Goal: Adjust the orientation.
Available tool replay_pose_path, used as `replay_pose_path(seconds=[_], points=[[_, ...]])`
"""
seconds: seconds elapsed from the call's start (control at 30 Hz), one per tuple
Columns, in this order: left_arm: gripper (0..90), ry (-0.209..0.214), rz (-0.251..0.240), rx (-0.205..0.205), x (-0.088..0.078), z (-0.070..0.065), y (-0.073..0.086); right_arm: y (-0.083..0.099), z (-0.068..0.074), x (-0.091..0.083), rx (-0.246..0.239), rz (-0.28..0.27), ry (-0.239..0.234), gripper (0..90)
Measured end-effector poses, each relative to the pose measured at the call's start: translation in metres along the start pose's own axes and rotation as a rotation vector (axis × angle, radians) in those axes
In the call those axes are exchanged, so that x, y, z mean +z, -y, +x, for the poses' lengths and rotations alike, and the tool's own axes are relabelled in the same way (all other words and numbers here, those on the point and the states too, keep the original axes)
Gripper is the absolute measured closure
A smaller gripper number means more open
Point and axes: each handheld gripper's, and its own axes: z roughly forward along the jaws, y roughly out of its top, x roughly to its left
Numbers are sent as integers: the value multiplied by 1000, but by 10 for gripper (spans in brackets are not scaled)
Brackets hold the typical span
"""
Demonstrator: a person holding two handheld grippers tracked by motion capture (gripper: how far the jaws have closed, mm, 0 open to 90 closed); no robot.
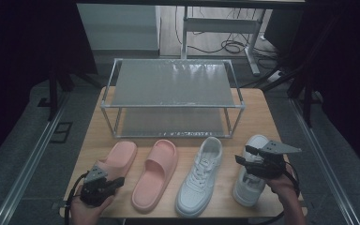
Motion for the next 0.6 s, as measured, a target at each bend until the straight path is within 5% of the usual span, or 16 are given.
replay_pose_path(seconds=[0.6], points=[[900, -52, 25, -53, -6, 16, 18, 1, -2, -7, 7, -2, 22, 410]])
